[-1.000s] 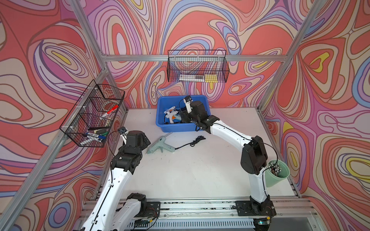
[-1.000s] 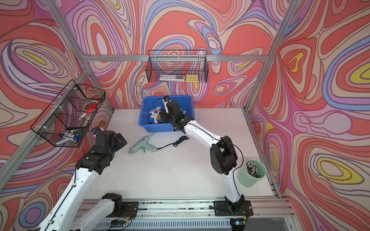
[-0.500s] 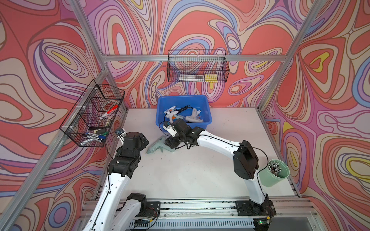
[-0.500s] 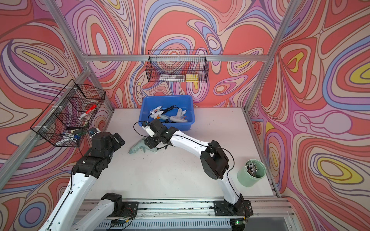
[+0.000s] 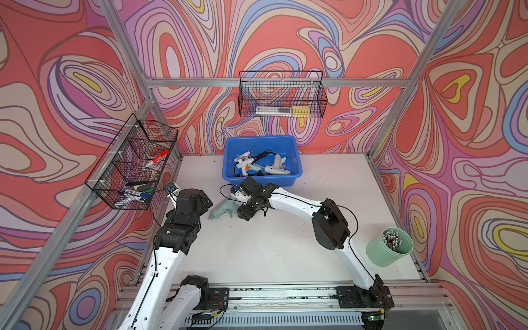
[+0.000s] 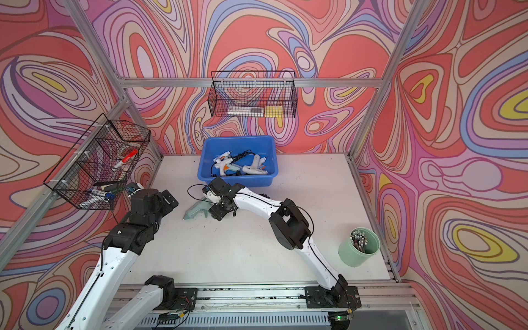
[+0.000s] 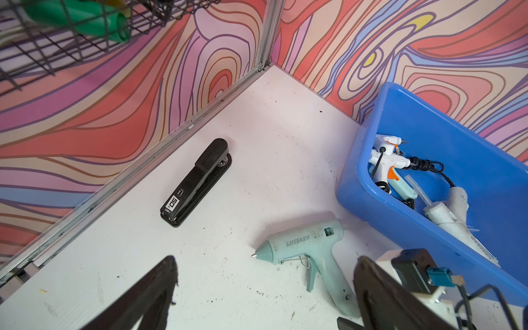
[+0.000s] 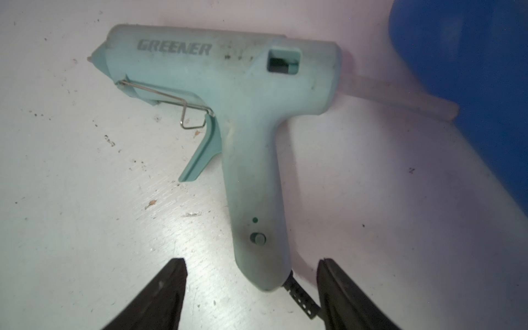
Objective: Put the hot melt glue gun into the storage box
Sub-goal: Pick up the hot melt adhesive gun from the center of the board.
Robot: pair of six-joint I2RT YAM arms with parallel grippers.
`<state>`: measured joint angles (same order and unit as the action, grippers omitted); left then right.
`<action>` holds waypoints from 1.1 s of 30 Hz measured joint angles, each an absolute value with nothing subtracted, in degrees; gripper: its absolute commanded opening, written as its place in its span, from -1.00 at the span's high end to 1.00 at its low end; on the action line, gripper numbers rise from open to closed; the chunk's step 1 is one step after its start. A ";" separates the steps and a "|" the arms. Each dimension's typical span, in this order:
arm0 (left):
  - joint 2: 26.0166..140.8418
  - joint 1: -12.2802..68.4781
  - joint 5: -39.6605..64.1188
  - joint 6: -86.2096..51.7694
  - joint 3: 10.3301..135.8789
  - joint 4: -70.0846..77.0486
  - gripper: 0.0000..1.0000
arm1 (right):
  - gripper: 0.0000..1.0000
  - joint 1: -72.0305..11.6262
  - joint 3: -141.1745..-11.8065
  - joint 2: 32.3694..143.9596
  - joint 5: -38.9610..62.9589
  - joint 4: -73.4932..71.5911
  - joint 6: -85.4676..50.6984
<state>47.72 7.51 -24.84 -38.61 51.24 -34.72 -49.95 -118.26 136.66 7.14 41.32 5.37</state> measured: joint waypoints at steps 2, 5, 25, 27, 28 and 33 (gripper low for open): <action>47.72 7.51 -24.84 -38.59 51.24 -34.72 -0.98 | -0.45 -49.95 -120.38 138.23 6.85 41.50 5.67; 47.72 7.51 -24.84 -38.59 51.24 -34.72 -0.98 | -0.45 -49.95 -122.78 140.40 6.68 42.00 6.17; 47.79 7.51 -24.88 -38.54 51.24 -34.72 -0.98 | -0.16 -49.95 -127.98 146.04 5.80 44.16 8.03; 47.79 7.51 -24.91 -38.52 51.27 -34.72 -0.98 | -0.07 -49.95 -128.05 146.08 5.76 44.16 8.16; 47.79 7.51 -24.93 -38.52 51.27 -34.72 -0.99 | -0.02 -49.95 -128.07 146.10 5.80 44.18 8.29; 47.79 7.51 -25.32 -38.39 51.27 -34.72 -0.98 | 0.45 -50.52 -128.27 146.17 5.61 44.38 8.43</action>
